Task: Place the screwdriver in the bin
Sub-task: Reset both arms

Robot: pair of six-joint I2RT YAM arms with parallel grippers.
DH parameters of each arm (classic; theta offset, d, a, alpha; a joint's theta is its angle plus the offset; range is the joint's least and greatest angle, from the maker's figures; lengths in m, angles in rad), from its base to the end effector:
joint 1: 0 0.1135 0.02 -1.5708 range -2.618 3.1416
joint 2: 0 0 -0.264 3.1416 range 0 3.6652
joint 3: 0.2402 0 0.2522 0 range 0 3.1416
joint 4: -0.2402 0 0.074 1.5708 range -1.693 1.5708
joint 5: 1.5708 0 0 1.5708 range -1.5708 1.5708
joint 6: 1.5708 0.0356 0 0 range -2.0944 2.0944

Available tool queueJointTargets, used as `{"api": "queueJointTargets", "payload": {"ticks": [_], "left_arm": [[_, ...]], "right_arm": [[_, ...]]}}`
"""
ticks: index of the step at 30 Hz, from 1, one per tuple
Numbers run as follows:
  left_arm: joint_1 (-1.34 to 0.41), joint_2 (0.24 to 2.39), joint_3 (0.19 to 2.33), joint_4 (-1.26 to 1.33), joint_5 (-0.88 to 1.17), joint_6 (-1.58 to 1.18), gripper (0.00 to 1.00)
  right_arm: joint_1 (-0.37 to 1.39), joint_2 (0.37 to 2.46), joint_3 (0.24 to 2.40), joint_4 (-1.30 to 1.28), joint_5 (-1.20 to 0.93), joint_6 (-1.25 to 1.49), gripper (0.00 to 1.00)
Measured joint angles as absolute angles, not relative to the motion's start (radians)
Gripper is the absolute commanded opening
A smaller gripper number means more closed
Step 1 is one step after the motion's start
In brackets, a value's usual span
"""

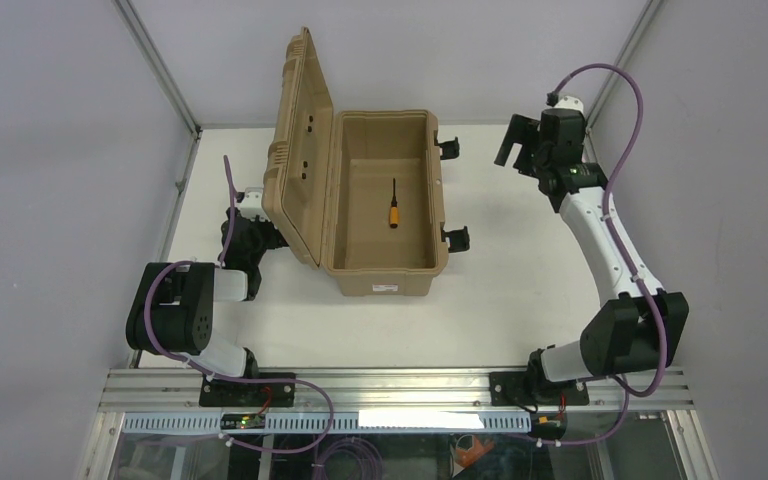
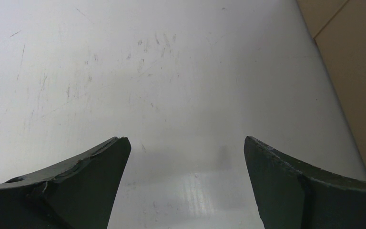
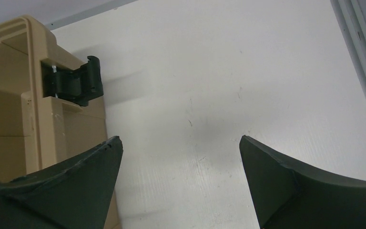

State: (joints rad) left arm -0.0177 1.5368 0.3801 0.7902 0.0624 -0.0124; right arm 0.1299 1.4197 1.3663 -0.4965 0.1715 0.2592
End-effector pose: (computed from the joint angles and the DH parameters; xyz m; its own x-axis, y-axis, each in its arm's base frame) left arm 0.2667 -0.0069 0.1380 -0.3592 -0.0060 -0.9332 0.0714 0.9969 -0.0339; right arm 0.3192 0.0356 0.3643 -0.4966 0.1898 -0.8470 0.1489 0.9800 0.1323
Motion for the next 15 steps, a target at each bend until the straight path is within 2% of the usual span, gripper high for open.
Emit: {"api": "queueJointTargets", "payload": {"ticks": [15], "left_arm": [[-0.018,1.537,0.38,0.79,0.062,-0.012,0.99]], "right_arm": [[0.117,1.371,1.077,-0.232,0.172,0.241,0.97]]}}
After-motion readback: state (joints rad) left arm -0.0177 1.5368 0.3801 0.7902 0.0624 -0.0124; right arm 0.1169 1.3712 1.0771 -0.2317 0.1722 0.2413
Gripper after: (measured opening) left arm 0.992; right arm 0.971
